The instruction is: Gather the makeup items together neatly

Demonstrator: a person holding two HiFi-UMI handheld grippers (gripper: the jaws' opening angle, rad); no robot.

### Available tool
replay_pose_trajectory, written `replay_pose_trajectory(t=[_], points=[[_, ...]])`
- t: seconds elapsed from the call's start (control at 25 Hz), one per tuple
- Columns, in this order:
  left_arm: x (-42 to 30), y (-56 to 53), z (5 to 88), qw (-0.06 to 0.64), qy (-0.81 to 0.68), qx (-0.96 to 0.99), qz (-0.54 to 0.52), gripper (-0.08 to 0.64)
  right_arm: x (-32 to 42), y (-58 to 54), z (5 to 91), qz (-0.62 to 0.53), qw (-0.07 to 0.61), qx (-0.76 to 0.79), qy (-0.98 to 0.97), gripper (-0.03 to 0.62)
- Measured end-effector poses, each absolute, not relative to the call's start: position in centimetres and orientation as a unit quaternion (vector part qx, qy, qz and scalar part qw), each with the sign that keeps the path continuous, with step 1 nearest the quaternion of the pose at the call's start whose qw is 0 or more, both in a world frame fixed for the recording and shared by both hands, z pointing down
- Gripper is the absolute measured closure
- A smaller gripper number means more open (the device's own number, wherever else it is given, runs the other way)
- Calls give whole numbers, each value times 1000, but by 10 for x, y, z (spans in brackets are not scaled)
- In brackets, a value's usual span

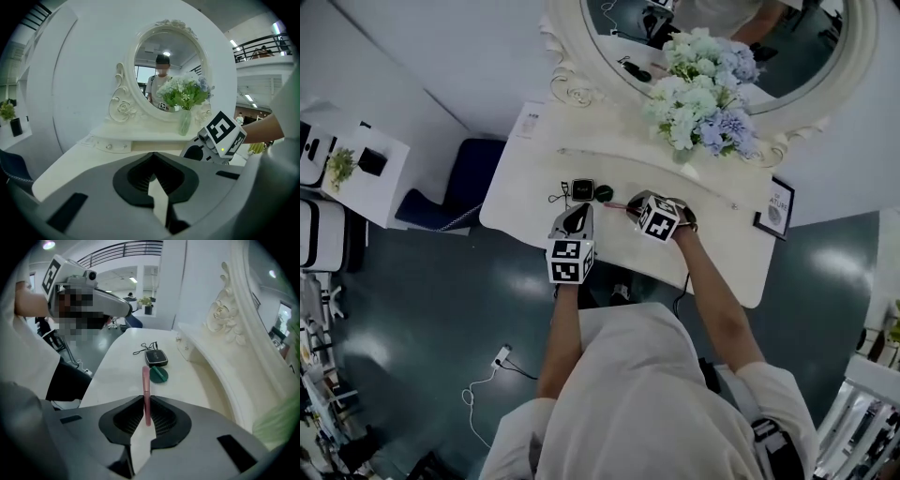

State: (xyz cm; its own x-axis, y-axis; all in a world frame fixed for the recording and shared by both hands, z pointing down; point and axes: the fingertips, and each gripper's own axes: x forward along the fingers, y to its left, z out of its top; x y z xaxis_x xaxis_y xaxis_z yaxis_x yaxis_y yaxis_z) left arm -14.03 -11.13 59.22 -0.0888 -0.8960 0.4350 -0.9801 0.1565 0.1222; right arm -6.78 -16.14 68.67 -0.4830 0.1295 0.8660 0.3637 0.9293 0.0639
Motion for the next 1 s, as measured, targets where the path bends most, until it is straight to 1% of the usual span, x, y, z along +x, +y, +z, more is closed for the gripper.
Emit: replay_pose_trajectory(t=[0.2, 0.44, 0.76, 0.84, 1.0], points=[[-124, -141, 595, 214, -710, 663, 100, 546, -61, -172, 674, -38, 469, -42, -882, 517], [-101, -172, 604, 222, -679, 693, 101, 546, -35, -201, 666, 96, 409, 109, -901, 517], [-74, -203, 614, 227, -622, 739, 119, 546, 24, -233, 668, 183, 367, 290, -865, 517], [-69, -208, 616, 227, -608, 750, 126, 546, 40, -236, 674, 194, 365, 328, -849, 517], [-68, -216, 616, 228, -582, 768, 144, 546, 76, -232, 690, 232, 383, 406, -797, 517]])
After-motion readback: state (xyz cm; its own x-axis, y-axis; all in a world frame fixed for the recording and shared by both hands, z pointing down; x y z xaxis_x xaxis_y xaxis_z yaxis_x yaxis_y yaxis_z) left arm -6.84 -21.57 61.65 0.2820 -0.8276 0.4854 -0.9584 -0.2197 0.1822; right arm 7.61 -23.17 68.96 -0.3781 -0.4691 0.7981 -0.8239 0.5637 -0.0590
